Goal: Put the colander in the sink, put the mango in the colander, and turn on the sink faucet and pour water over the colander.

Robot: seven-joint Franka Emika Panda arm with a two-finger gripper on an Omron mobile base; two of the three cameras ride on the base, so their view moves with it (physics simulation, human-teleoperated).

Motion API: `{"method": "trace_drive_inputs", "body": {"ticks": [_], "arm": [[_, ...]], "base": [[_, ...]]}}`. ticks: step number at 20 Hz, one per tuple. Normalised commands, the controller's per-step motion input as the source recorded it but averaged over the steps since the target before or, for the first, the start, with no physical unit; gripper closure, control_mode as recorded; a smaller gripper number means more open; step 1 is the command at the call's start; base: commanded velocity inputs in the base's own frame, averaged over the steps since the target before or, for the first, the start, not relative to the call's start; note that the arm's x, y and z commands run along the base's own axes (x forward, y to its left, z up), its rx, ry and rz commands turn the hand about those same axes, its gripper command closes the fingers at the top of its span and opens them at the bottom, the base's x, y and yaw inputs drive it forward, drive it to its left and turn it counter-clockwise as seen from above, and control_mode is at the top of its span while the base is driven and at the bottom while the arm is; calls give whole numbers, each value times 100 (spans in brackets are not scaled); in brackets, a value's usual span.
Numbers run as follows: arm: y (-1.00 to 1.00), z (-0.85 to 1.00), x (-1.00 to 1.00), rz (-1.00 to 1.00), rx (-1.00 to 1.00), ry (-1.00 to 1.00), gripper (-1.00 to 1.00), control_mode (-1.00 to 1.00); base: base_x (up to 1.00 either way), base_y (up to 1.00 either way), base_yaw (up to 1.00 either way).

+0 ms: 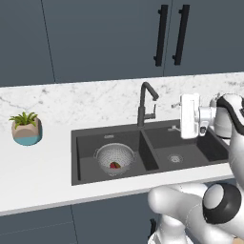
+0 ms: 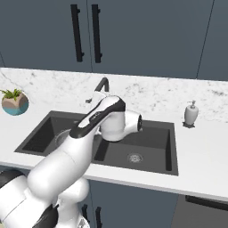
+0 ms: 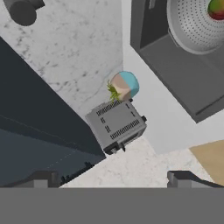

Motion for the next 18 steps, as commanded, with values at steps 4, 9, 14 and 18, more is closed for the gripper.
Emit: {"method": "trace_drive_inputs", "body": {"ticks": [4,9,14,18], "arm": [[8,-2,27,0,1,0,-100,-100],[-1,-2,22,0,0,0,-100,-100],[0,-1,23,0,0,0,-100,-100],[4,-5,22,0,-1,0,-100,-100]], "base": [[0,0,0],[0,0,0],[0,0,0],[0,0,0]]}}
